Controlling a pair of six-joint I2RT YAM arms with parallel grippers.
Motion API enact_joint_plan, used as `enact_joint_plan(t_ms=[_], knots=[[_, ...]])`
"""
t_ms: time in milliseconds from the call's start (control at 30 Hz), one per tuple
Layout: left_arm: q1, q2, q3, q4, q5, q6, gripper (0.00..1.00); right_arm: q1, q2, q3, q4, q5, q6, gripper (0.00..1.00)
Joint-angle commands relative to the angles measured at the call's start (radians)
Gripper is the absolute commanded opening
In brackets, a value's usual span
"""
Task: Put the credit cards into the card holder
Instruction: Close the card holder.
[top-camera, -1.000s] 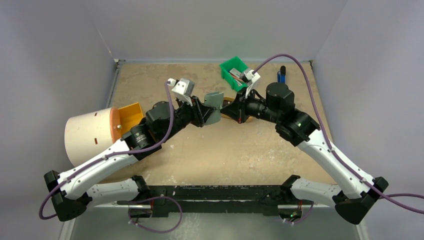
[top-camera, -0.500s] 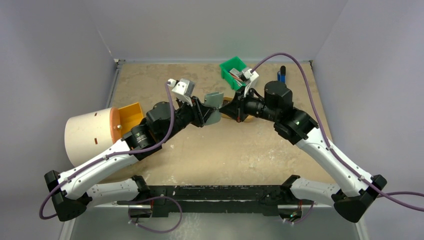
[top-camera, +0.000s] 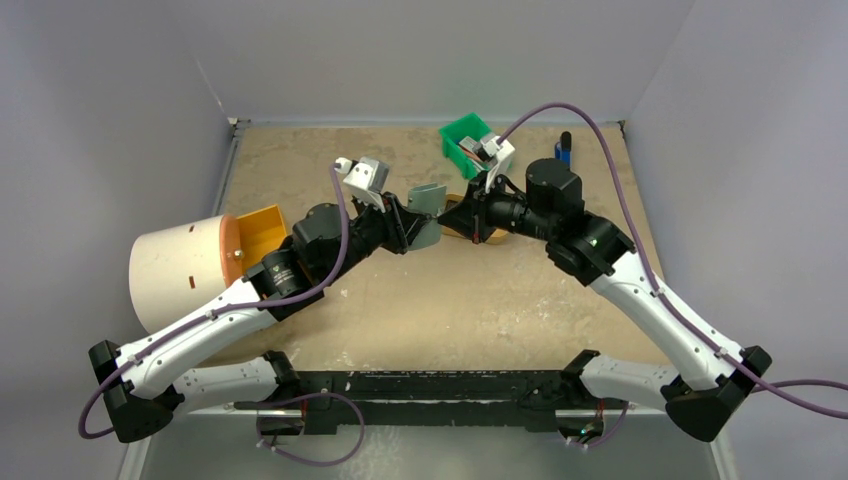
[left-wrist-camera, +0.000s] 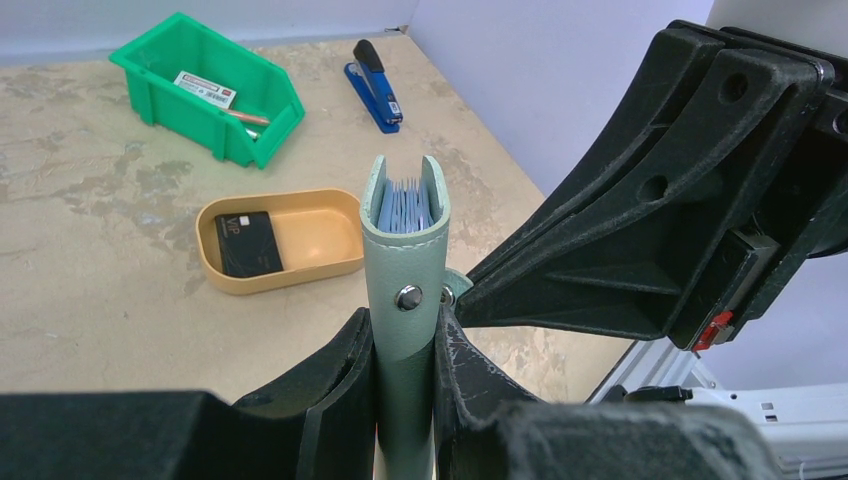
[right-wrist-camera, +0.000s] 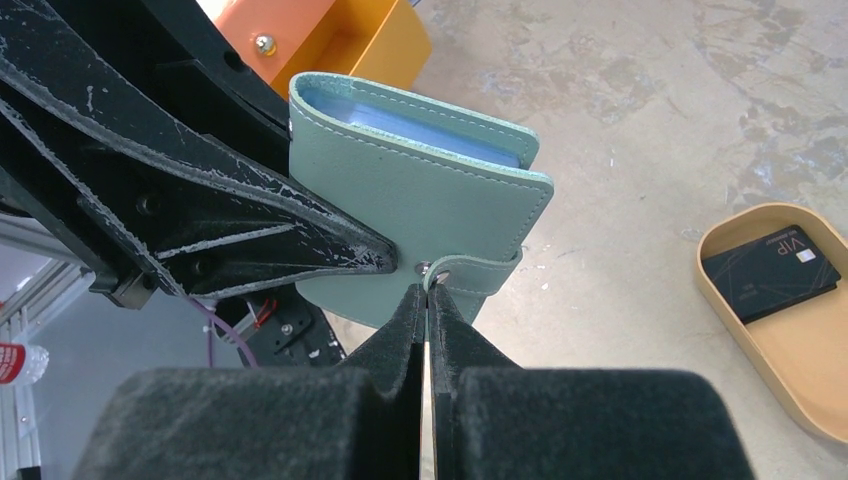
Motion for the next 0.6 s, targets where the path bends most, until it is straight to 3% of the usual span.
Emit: enact_joint_plan(t_ms=[0,567], knots=[[-0.007,-0.011,0.025,0.082,0.02,-0.01,0.0,0.0,0.005,0.049,0.009,-0.008,-0.034,0.0],[-0.005,-0.002,0.04,0.09,0.026,-0.02,0.0,0.0,0.013,0.056,0.003,-0.035,-0.05,0.0]])
